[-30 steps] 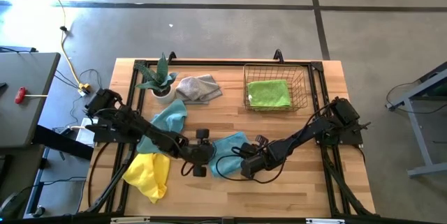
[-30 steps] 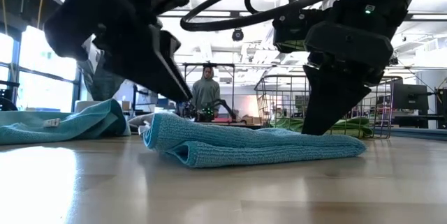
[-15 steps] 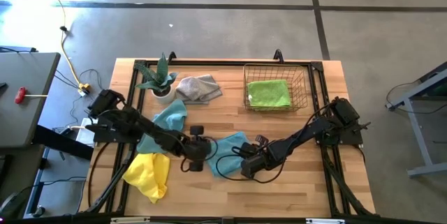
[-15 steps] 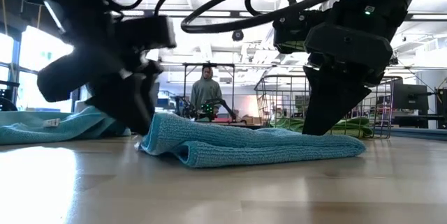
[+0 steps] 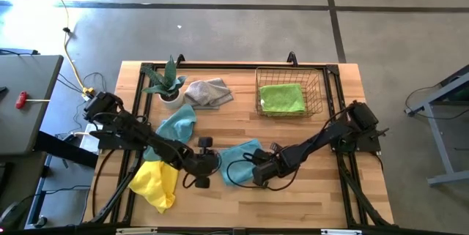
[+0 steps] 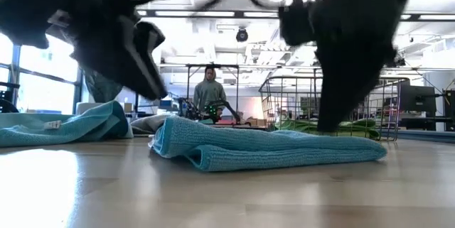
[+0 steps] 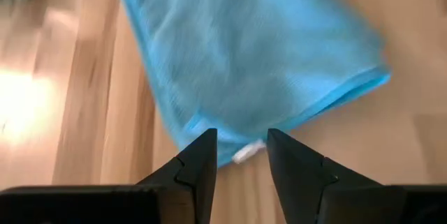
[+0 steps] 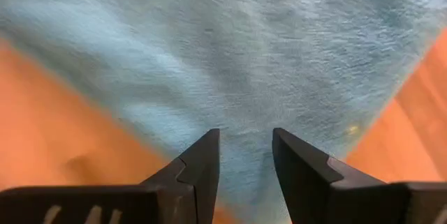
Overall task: Fold microfiber towels
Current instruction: Put the folded blue microfiber towel into the wire basket
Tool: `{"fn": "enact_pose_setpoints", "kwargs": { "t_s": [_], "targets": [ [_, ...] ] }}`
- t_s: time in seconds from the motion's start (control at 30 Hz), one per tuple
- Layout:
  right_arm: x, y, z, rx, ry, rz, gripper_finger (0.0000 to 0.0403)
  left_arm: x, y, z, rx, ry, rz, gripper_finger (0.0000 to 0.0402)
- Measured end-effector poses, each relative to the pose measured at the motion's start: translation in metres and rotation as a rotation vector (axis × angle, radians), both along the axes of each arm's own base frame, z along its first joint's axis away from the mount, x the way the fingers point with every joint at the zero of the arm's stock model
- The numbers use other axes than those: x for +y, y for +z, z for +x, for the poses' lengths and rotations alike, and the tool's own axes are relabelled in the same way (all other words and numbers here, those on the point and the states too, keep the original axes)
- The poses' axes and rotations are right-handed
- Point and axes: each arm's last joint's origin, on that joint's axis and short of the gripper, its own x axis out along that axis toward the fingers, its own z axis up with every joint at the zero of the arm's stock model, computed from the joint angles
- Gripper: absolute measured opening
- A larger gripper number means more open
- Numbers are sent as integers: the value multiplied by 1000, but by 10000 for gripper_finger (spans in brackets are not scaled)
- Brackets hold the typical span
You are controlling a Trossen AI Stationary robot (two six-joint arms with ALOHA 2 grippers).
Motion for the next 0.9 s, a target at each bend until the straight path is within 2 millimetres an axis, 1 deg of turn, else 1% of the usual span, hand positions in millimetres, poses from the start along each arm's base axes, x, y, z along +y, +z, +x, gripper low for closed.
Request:
{"fn": "enact_pose_setpoints", "kwargs": {
  "t_s": [0.07, 0.13, 0.23, 0.3, 0.37, 0.43, 0.53, 0.6, 0.67, 0.7, 0.73, 0.8, 0.9],
  "targets": [
    [0, 17, 0, 8, -1, 10, 123, -4, 1, 5, -52, -34, 1, 117],
    [1, 30, 1, -5, -5, -16, 123, -4, -1, 10, -79, -55, 8, 117],
    [6, 43, -2, -28, -17, -63, 123, -1, -10, 15, -63, -52, 24, 117],
    [14, 46, -2, -57, 22, -64, 123, 3, -17, 19, -63, -38, 25, 117],
    [23, 44, 1, -102, 124, -81, 123, 6, -26, 22, -37, -32, 26, 117],
    [34, 40, 3, -165, 269, -112, 123, 7, -33, 25, -32, -35, 9, 117],
    [48, 33, 6, -260, 460, -192, 123, 10, -39, 27, -10, -45, -17, 117],
    [54, 26, 4, -280, 543, -255, 123, 10, -42, 30, -16, -54, -37, 117],
    [58, 18, 9, -320, 594, -286, 123, 10, -44, 29, -5, -54, -35, 117],
    [57, 14, 10, -309, 608, -301, 123, 10, -45, 30, -15, -55, -38, 117],
    [58, 9, 11, -307, 614, -304, 124, 9, -47, 32, -26, -57, -45, 117],
    [58, 2, 17, -321, 609, -277, 126, 9, -49, 31, -15, -52, -47, 117],
    [59, 2, 19, -343, 585, -260, 138, 8, -52, 34, -25, -49, -71, 117]
  ]
}}
